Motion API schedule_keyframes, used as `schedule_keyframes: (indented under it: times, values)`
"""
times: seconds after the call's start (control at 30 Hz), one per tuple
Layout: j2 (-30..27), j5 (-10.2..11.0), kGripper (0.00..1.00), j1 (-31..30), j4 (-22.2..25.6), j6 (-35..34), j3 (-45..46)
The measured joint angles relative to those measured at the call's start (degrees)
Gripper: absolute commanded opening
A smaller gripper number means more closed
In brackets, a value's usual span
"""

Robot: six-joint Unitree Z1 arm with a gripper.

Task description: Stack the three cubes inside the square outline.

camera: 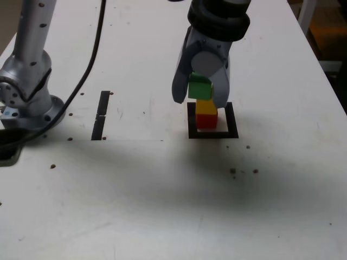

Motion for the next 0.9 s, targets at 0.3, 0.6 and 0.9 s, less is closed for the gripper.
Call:
schedule_keyframes:
  times: [0.3, 0.6, 0.9]
  values:
    - [0.0, 1.3, 0.74, 0.0, 0.1, 0.1, -1.3]
    - [-5.1, 3.8, 0.76, 0.0, 4.7, -2.8, -2.4]
    - [-15.3, 7.8, 0.76, 0.4, 8.5, -6.6, 1.7]
